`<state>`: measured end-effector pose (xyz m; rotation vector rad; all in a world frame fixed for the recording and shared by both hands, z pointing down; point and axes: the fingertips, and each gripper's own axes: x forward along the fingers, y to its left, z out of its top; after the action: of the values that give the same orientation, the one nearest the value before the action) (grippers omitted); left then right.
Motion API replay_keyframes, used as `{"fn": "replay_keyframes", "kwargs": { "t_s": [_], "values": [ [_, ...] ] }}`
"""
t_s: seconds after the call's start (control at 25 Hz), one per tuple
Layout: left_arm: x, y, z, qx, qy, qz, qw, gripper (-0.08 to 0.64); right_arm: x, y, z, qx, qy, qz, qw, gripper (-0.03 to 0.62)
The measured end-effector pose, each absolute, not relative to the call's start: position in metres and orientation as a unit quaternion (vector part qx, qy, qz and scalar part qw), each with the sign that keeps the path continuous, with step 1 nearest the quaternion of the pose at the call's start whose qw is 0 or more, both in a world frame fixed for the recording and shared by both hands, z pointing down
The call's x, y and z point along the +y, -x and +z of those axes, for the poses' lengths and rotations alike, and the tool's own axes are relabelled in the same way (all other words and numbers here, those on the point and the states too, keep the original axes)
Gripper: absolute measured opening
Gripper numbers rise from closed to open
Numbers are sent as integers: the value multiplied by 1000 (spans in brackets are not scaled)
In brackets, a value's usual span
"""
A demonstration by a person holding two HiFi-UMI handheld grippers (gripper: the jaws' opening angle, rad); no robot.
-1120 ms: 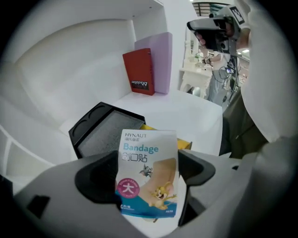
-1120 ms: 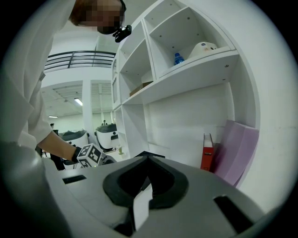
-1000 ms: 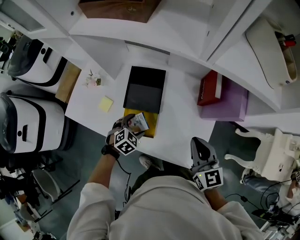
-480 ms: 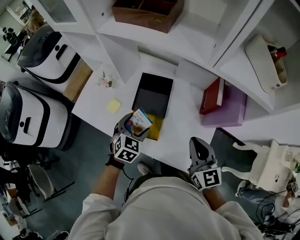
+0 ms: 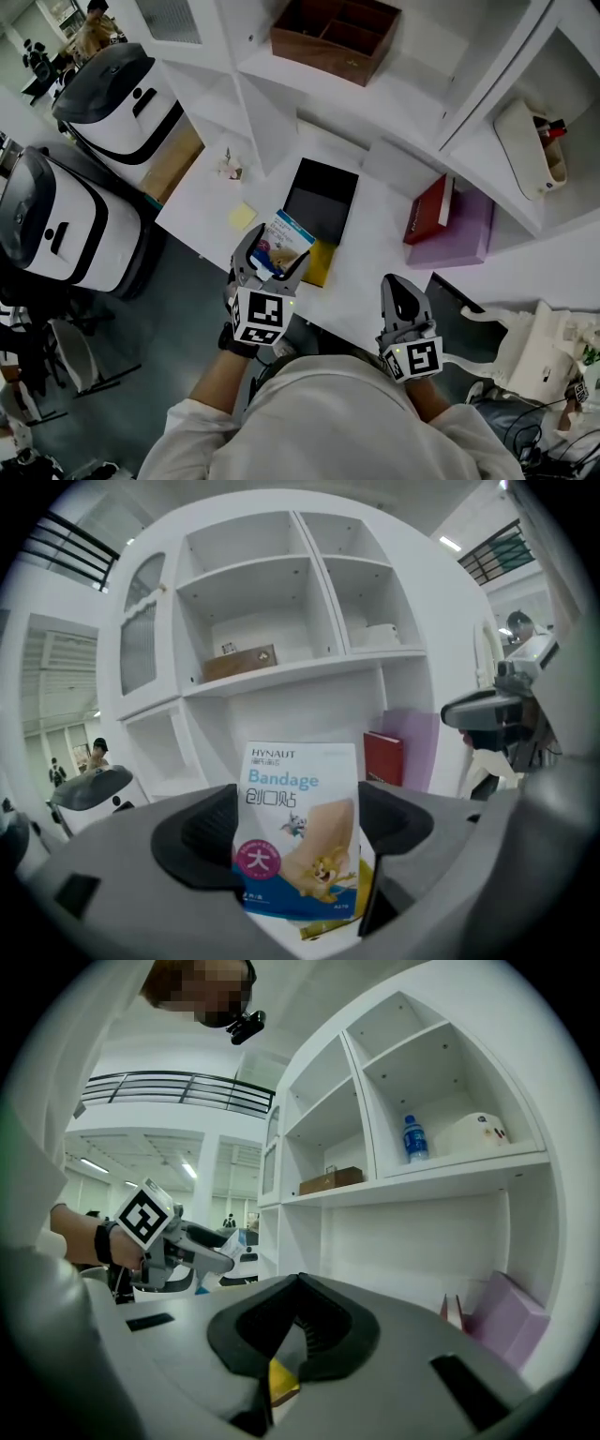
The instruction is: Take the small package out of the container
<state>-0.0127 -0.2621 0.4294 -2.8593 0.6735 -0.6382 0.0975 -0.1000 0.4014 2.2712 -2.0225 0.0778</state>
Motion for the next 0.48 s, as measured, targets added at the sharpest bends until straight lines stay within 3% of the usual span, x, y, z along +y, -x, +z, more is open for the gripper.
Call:
{"fn": "replay_keyframes", "kwargs": {
  "t_s": [0.48],
  "values": [
    [-247,36,373,255,957,-134,36,402,-104,-84,383,-668,-742,5,50,24]
  ]
}}
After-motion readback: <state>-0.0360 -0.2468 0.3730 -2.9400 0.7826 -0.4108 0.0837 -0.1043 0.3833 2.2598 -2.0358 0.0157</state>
